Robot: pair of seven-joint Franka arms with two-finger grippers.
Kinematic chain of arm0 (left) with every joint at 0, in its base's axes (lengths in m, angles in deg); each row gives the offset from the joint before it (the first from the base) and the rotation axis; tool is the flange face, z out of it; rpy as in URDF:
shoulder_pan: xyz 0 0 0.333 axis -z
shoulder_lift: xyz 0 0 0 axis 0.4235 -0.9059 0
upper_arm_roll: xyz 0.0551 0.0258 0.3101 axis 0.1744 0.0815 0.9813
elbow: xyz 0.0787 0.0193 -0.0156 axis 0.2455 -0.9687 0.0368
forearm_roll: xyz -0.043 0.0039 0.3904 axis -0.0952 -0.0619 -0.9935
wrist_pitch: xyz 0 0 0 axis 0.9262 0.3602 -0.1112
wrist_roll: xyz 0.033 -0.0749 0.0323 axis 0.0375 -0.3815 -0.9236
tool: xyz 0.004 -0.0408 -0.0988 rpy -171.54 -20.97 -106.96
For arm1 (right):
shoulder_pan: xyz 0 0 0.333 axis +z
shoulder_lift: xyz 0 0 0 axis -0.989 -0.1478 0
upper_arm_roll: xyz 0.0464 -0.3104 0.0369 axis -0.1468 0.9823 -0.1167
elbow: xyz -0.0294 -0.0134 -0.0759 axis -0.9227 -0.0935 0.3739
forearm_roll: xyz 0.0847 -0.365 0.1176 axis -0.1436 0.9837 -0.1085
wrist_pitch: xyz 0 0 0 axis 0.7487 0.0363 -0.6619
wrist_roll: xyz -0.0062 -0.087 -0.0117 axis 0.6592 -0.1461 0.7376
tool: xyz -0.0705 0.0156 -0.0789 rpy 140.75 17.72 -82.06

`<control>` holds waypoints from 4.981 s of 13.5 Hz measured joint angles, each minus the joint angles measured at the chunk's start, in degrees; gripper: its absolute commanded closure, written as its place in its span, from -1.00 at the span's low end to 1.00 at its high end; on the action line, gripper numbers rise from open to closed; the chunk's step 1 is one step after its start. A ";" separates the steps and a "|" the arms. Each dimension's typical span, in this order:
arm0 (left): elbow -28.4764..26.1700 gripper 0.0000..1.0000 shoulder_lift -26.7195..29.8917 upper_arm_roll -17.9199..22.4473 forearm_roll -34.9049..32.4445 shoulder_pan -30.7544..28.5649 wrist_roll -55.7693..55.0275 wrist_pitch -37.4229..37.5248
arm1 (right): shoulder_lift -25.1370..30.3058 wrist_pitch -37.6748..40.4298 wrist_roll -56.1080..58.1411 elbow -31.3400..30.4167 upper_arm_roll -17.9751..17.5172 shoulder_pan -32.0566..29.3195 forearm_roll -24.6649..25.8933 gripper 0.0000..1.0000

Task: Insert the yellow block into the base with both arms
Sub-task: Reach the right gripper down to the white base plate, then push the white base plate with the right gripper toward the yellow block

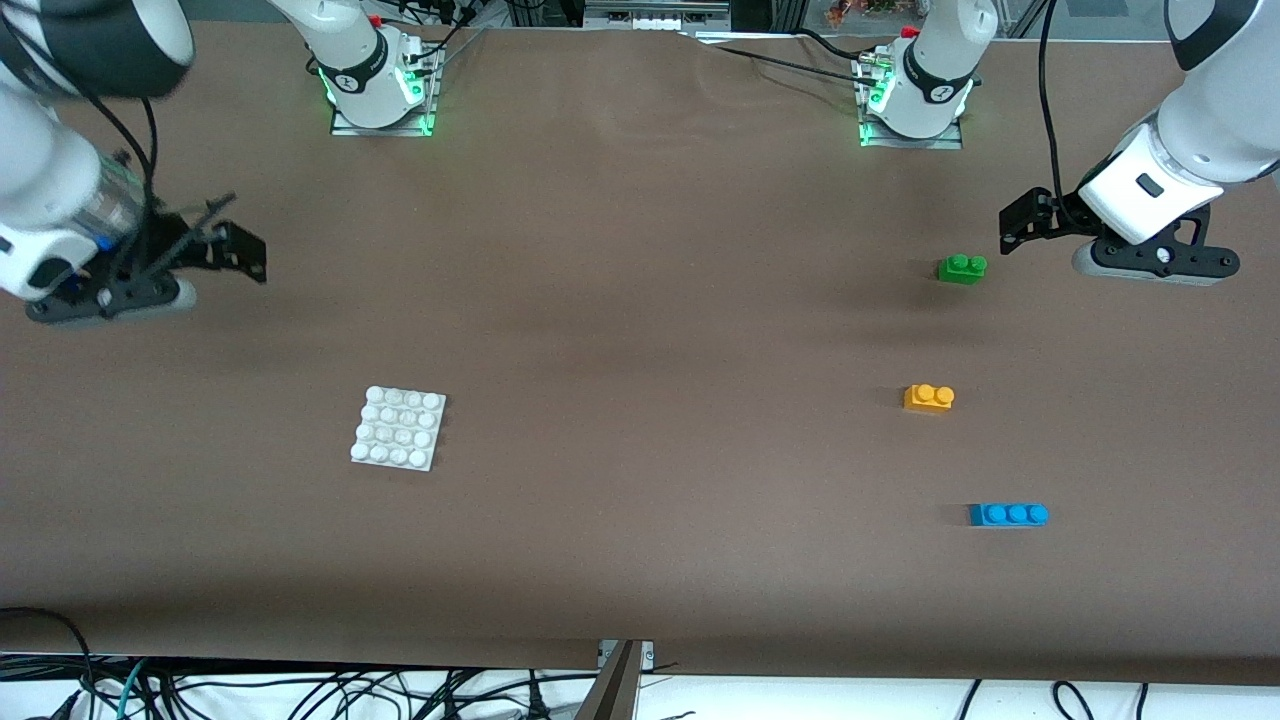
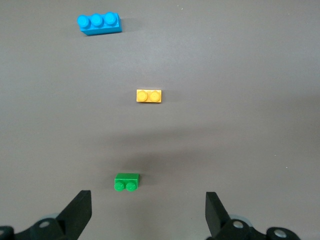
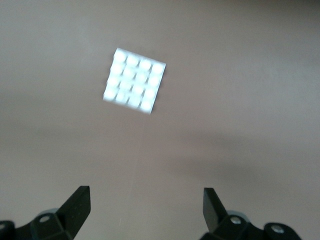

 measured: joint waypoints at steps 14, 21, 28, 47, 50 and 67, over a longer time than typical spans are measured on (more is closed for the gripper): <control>0.00 -1.00 0.00 0.00 0.00 0.00 0.05 0.01 | -20.58 -34.41 -17.20 -11.18 -0.91 -0.82 -2.46 -1.00; 0.00 -1.00 0.00 0.00 0.00 0.00 0.06 0.01 | -26.39 -41.95 -17.73 -8.37 -0.81 2.98 3.03 -1.00; 0.00 -1.00 0.00 0.00 0.00 0.00 0.06 0.01 | -29.84 -45.85 -17.71 -8.19 1.03 2.89 3.83 -1.00; 0.00 -1.00 0.00 0.01 0.00 -0.02 0.06 0.01 | -33.19 -47.70 -34.55 -3.42 0.81 19.24 3.88 -1.00; 0.00 -1.00 0.00 0.03 0.00 -0.02 0.06 0.01 | -35.07 -47.69 -40.29 -0.41 0.81 22.61 3.88 -1.00; 0.00 -1.00 0.00 0.11 0.00 -0.02 0.06 0.01 | -41.90 -47.99 -46.44 10.45 0.88 32.87 16.89 -1.00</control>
